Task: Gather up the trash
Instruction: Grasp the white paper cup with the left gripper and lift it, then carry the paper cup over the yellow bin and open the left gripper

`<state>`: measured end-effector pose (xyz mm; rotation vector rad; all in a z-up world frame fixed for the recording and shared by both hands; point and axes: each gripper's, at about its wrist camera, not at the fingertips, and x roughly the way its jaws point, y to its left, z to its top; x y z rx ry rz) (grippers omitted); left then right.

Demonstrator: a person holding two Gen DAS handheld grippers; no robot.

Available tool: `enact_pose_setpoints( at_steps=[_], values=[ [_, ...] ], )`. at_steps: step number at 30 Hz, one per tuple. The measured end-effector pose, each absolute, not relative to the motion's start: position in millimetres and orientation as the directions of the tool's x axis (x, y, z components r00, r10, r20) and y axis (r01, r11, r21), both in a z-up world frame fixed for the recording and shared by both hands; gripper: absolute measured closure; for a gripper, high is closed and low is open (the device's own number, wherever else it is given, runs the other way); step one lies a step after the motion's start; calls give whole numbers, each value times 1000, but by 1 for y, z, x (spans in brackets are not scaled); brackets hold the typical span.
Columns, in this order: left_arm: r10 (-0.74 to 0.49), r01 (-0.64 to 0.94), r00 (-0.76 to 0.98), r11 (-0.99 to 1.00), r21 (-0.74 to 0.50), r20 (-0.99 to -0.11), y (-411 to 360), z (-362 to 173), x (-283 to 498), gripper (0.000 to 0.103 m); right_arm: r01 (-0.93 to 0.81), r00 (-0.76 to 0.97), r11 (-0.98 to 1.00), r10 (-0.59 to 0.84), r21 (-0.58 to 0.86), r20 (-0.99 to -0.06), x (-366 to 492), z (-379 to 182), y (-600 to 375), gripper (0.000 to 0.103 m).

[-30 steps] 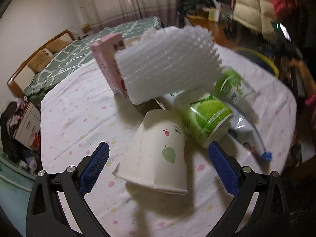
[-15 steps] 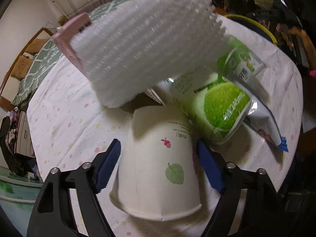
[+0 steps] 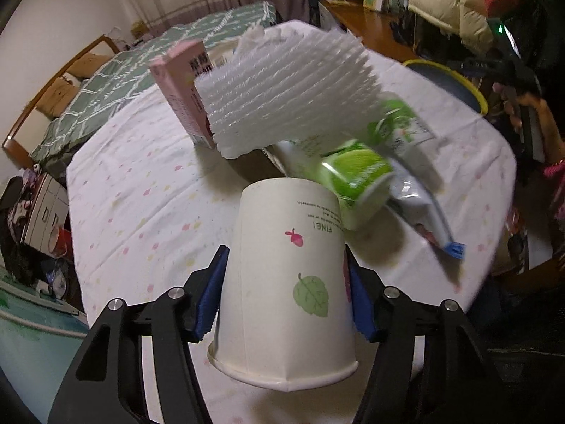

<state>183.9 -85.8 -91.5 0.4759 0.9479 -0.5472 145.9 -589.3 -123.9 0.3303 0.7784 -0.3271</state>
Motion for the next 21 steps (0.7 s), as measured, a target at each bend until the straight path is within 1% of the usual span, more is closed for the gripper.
enact_pose_setpoints(
  at_steps=[5, 11, 16, 18, 21],
  values=[
    [-280, 621, 511, 774, 124, -813, -92, -60, 150, 42, 385, 690, 905, -152, 181, -708, 127, -115, -585, 50],
    [-373, 686, 510, 720, 105, -775, -148, -29, 135, 42, 374, 708, 905, -136, 204, -693, 103, -111, -588, 50],
    [-459, 778, 431, 625, 61, -777, -224, -25, 144, 42, 392, 706, 898, -155, 200, -691, 79, -112, -597, 50],
    [-475, 806, 406, 589, 61, -781, -254, -29, 149, 42, 405, 705, 894, -172, 192, -688, 69, -111, -602, 50],
    [-501, 847, 341, 530, 29, -795, -310, -36, 160, 42, 427, 703, 885, -198, 183, -683, 51, -108, -612, 49]
  ],
)
